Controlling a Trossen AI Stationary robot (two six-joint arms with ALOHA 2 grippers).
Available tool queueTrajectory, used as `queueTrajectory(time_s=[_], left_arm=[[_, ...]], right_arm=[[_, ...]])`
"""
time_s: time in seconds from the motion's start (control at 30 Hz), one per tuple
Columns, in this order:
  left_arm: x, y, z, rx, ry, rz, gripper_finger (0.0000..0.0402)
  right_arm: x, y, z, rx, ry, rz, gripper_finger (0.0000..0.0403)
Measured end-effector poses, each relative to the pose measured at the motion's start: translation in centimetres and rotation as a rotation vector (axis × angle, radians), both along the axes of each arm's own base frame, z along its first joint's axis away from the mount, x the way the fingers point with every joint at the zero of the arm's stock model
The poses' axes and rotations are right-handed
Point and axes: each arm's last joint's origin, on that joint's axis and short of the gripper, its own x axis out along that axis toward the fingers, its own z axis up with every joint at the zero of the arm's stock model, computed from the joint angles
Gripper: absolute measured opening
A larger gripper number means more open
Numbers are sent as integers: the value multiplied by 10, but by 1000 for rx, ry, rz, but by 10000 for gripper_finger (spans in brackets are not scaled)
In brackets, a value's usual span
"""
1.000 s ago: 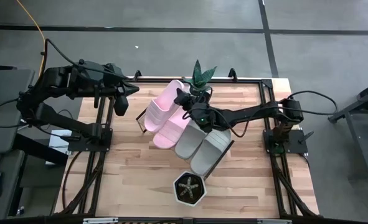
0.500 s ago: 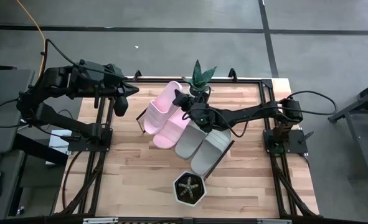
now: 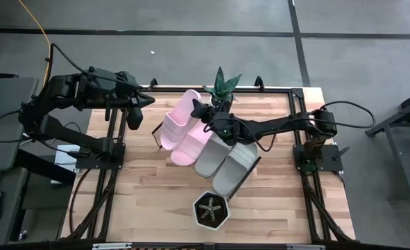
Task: Pick and place slides into the shelf
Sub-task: Put the pink slipper on the shelf
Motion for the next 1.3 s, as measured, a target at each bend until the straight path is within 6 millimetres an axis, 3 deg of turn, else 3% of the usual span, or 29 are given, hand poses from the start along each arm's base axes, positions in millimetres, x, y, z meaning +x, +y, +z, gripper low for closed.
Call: queueTrajectory(time_s=[0.43,0.73,0.93,1.3], left_arm=[[0,0,0,0,0,1,3],[0,0,0,-2,-1,2,3],[-1,0,-1,-11,12,7,3],[-1,0,-1,-11,12,7,3]], right_arm=[[1,-2,1,-6,-8,25,43],[12,-4,-12,-7,-56,45,43],[14,-4,0,-43,-14,41,43],[16,-6,3,-32,67,44,43]])
